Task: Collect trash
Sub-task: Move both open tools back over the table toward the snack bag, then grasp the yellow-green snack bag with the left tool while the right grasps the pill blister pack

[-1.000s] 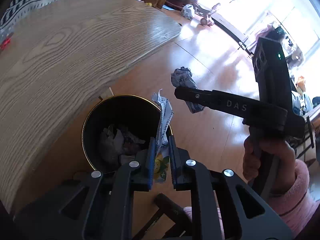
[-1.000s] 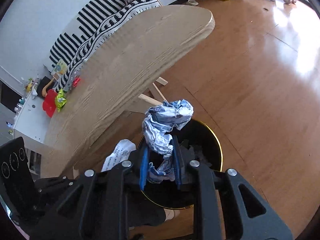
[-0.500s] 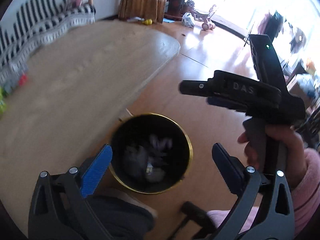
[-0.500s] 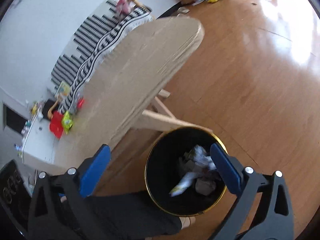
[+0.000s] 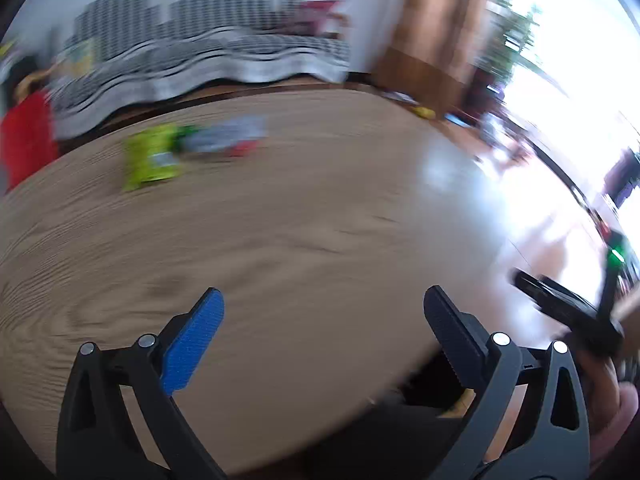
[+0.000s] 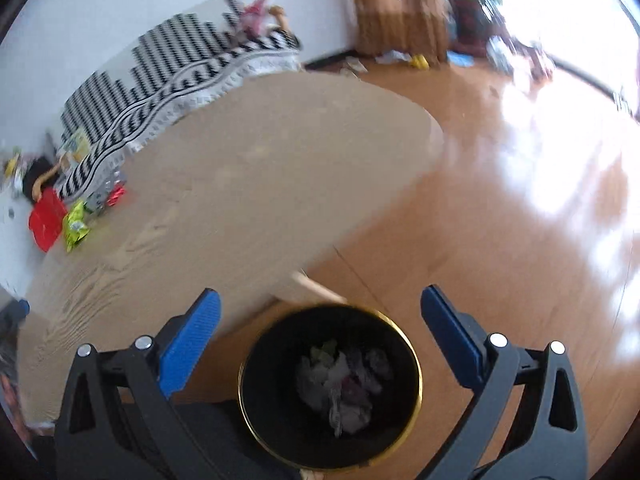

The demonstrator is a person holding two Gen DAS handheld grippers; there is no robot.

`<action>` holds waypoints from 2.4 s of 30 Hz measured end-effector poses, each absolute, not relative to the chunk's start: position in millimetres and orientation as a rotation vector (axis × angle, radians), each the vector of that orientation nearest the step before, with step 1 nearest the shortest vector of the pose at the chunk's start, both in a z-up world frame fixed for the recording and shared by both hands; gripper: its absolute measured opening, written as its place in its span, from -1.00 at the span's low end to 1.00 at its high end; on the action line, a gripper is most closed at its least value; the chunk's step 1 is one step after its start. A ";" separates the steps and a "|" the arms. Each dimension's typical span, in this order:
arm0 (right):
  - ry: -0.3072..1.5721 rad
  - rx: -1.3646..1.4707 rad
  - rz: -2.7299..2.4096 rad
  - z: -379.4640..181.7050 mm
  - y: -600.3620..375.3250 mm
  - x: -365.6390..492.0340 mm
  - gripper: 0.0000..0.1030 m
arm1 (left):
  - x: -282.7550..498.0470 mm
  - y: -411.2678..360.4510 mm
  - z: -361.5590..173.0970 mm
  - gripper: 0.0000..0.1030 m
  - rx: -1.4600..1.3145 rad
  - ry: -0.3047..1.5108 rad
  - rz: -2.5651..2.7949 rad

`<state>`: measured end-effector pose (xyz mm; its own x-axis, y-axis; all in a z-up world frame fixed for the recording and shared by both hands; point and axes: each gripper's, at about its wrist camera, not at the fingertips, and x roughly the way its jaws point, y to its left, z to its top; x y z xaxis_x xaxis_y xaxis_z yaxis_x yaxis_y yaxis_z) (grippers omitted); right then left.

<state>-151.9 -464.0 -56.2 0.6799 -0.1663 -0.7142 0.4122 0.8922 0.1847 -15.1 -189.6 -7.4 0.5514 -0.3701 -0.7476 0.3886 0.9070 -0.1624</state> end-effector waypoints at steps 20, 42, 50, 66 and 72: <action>0.544 0.106 -0.059 10.5 -311.3 115.5 0.88 | 191.5 -103.7 -45.6 0.89 -0.218 0.942 -0.154; 0.679 -0.110 0.367 -44.9 -290.2 234.8 0.80 | 256.2 -108.5 -73.0 0.89 -0.167 1.003 -0.198; 0.788 -0.066 0.438 -55.7 -287.6 235.2 -0.08 | 252.9 -104.7 -73.5 0.53 -0.086 0.971 -0.187; 0.805 -0.077 0.645 -51.2 -261.3 175.9 -0.64 | 246.0 -81.2 -58.5 0.01 -0.167 0.969 -0.199; 0.751 -0.184 0.624 -43.0 -237.6 165.7 -0.64 | 240.3 -74.5 -53.4 0.01 -0.154 0.964 -0.192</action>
